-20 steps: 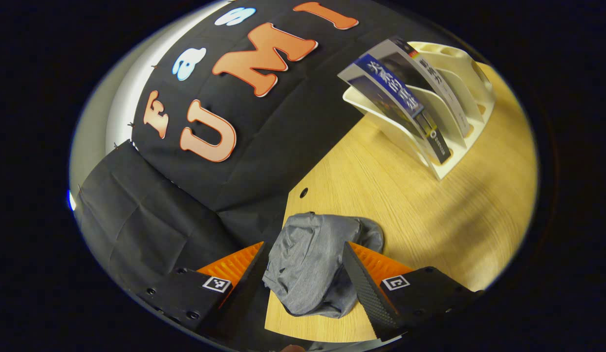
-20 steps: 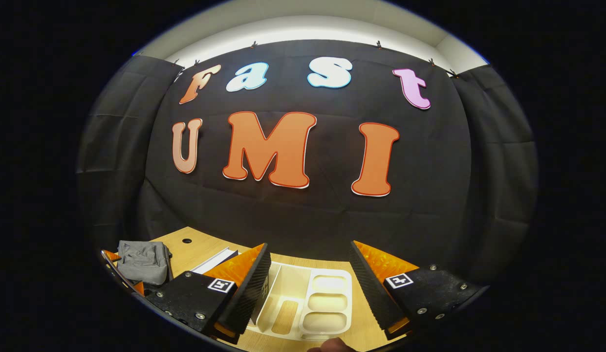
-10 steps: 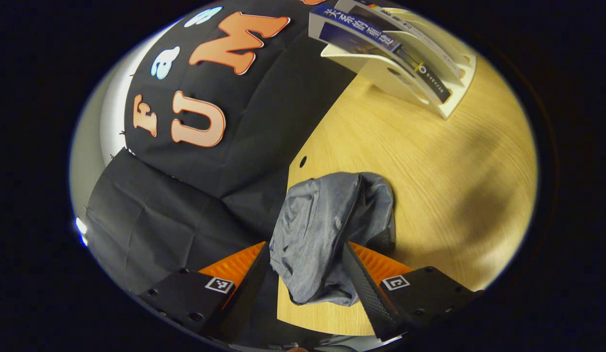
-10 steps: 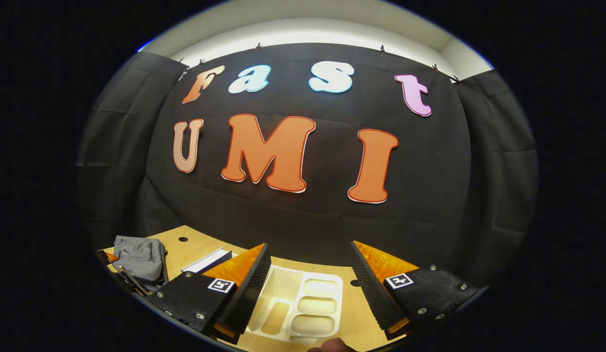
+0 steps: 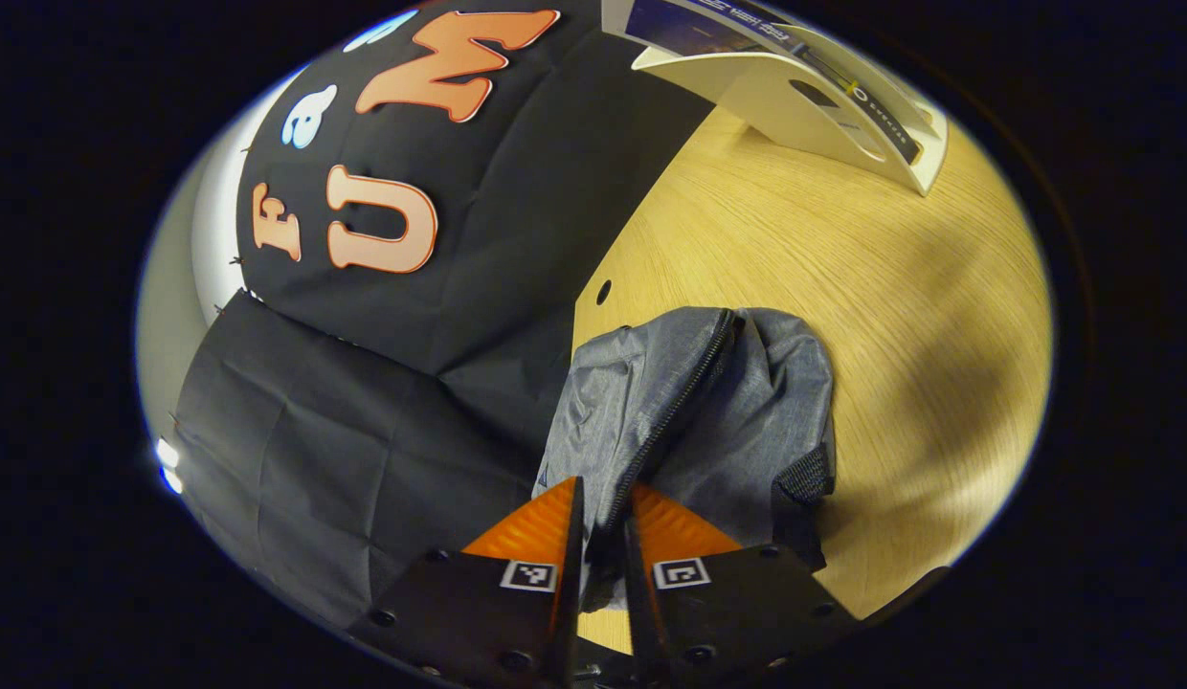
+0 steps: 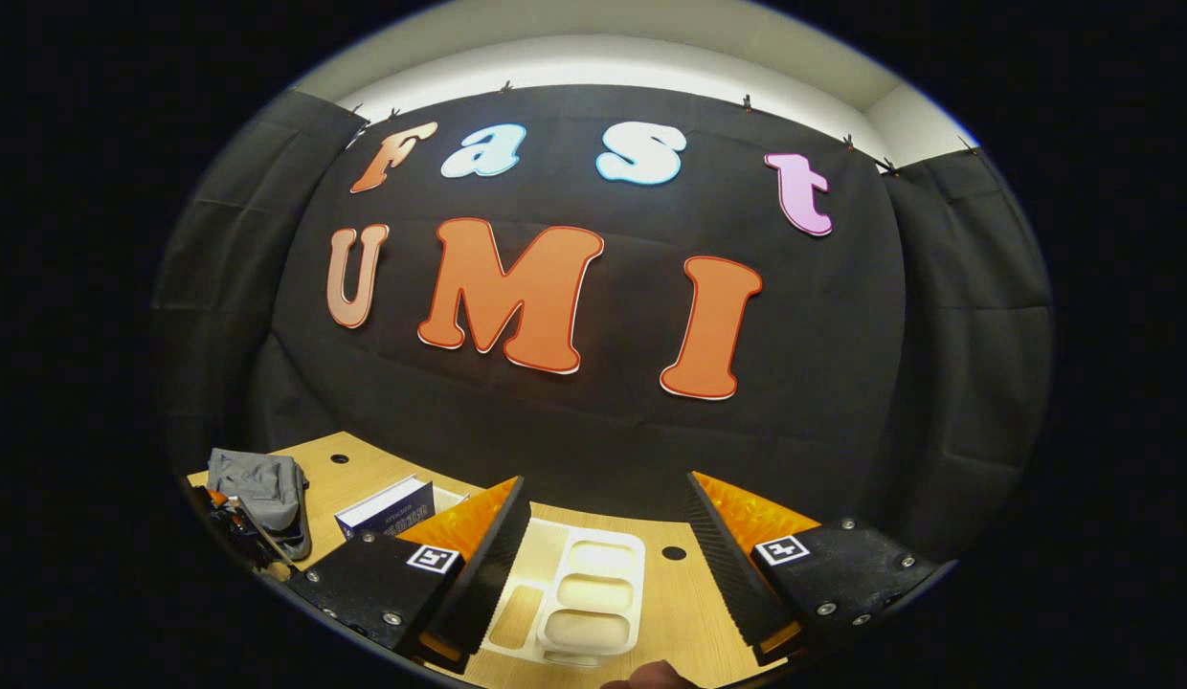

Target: Open the schoolbag, grab two books from the bookshelf and put them into the schoolbag.

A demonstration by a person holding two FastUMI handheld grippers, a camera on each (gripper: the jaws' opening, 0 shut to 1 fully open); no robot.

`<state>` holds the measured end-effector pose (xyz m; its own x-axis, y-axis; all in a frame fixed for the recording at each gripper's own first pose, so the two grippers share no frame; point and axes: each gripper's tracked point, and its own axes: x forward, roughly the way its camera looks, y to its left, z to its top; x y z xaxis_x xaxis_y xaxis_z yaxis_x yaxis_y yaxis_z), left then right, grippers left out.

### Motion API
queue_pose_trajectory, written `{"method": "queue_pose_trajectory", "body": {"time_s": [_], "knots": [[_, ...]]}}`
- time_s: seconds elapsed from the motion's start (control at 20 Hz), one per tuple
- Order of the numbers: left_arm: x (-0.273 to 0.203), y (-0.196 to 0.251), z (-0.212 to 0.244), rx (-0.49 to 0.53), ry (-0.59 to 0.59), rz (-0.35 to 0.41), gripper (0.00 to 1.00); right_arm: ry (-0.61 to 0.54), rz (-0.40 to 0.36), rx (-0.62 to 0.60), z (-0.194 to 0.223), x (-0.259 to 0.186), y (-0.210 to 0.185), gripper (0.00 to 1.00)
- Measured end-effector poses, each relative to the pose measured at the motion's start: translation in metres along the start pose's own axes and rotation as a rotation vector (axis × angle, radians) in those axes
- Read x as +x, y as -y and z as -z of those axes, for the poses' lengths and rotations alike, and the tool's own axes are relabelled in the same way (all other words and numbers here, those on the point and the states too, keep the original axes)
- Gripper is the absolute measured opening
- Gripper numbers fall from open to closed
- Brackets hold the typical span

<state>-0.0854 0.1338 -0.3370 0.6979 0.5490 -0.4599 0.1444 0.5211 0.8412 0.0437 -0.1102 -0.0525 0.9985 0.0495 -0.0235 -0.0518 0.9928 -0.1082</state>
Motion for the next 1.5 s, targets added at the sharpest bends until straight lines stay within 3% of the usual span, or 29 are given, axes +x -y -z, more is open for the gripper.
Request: {"method": "queue_pose_trajectory", "body": {"time_s": [0.15,0.3,0.5,0.85,1.0,1.5], "knots": [[0.001,-0.022,-0.007,-0.025,0.016,-0.011,0.11,0.008,0.000,-0.006,-0.004,0.006,-0.006,0.96],[0.003,-0.049,-0.009,-0.054,0.045,-0.016,0.10,0.004,0.015,-0.008,-0.005,0.010,-0.011,0.96],[0.018,-0.079,-0.017,-0.074,0.096,0.041,0.07,0.002,0.050,-0.007,-0.010,0.015,-0.029,0.96],[0.033,-0.115,-0.024,-0.183,0.159,0.271,0.05,-0.004,0.109,-0.020,-0.031,0.013,-0.070,0.96],[0.037,-0.124,-0.028,-0.270,0.177,0.418,0.04,-0.034,0.100,-0.010,-0.033,0.011,-0.094,0.96],[0.058,-0.161,-0.033,-0.408,0.234,0.715,0.05,-0.093,0.070,-0.049,-0.055,0.024,-0.158,0.96]]}}
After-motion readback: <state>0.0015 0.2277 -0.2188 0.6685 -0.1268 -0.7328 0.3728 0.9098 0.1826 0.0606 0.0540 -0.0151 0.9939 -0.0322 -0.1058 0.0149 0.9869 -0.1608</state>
